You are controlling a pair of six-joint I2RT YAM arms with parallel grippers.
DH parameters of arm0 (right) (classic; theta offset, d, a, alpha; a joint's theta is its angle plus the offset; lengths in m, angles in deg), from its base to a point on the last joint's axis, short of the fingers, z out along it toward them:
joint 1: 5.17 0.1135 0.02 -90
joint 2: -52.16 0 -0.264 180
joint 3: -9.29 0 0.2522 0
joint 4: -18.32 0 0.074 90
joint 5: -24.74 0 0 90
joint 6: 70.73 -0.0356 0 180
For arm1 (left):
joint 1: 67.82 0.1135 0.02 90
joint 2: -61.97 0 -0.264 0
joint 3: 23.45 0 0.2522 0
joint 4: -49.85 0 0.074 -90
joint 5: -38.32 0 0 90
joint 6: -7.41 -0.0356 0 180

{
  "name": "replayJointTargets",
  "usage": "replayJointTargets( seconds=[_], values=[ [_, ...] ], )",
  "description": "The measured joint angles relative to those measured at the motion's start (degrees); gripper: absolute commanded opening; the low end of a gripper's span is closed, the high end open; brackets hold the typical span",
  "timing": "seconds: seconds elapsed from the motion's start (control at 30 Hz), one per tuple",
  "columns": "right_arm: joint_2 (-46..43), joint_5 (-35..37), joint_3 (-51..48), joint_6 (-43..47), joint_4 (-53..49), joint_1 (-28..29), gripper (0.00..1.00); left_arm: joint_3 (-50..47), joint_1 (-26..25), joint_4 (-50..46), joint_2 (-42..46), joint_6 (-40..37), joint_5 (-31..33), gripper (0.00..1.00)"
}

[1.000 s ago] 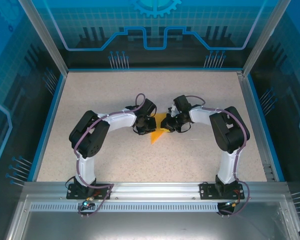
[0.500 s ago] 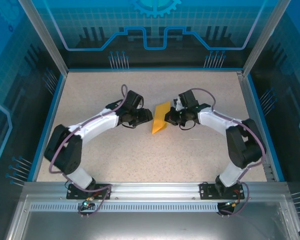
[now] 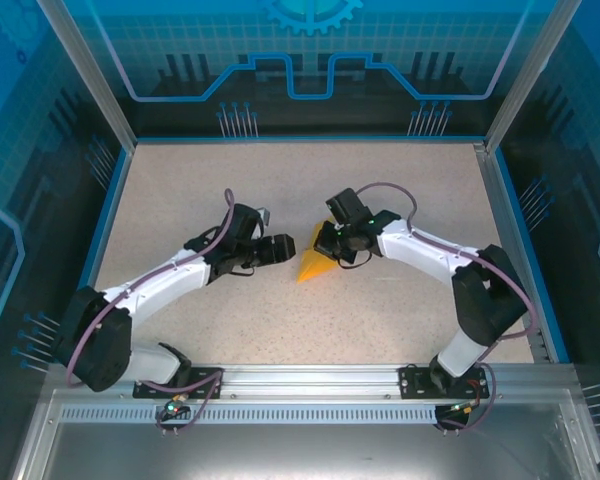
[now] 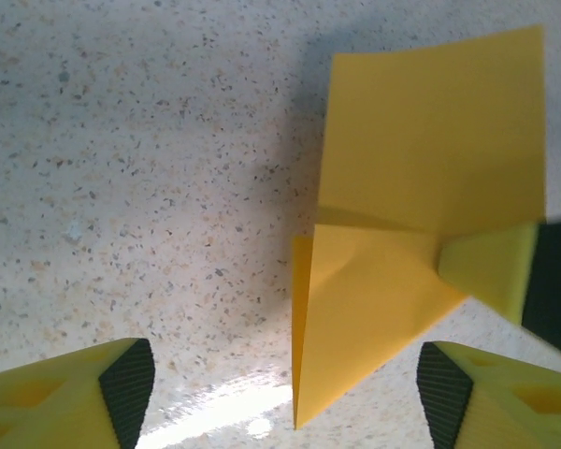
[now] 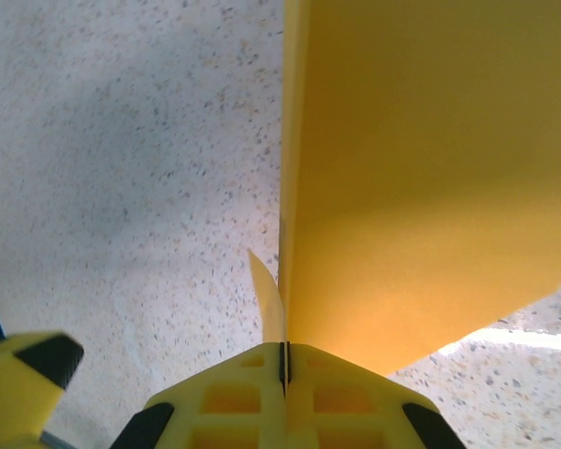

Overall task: Fold a paper plane with a square sheet of paper (pick it up from the middle)
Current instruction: Fourth fold the wing at the center of the table.

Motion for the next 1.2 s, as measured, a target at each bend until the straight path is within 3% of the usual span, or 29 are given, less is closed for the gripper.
replayJointTargets(
  seconds=[0.27,0.43,0.6,1.2],
  values=[
    [6.4,0.5,0.5,-7.6,-1.0,0.0,0.00,-4.0,-2.6,9.4,-4.3,-9.9,-0.2,0.83],
    [6.7,-0.1,2.3,-10.6,-2.2,-0.1,0.00,-6.5,-6.5,19.1,-8.1,-16.4,0.4,0.76],
    [7.6,-1.9,3.2,-12.4,-3.1,-0.5,0.00,-7.1,-6.6,25.8,-11.9,-21.2,0.0,0.73],
    [9.7,-6.8,5.4,-14.0,-5.2,-2.8,0.00,-13.5,-6.6,41.6,-16.7,-28.0,-2.4,0.55]
  ],
)
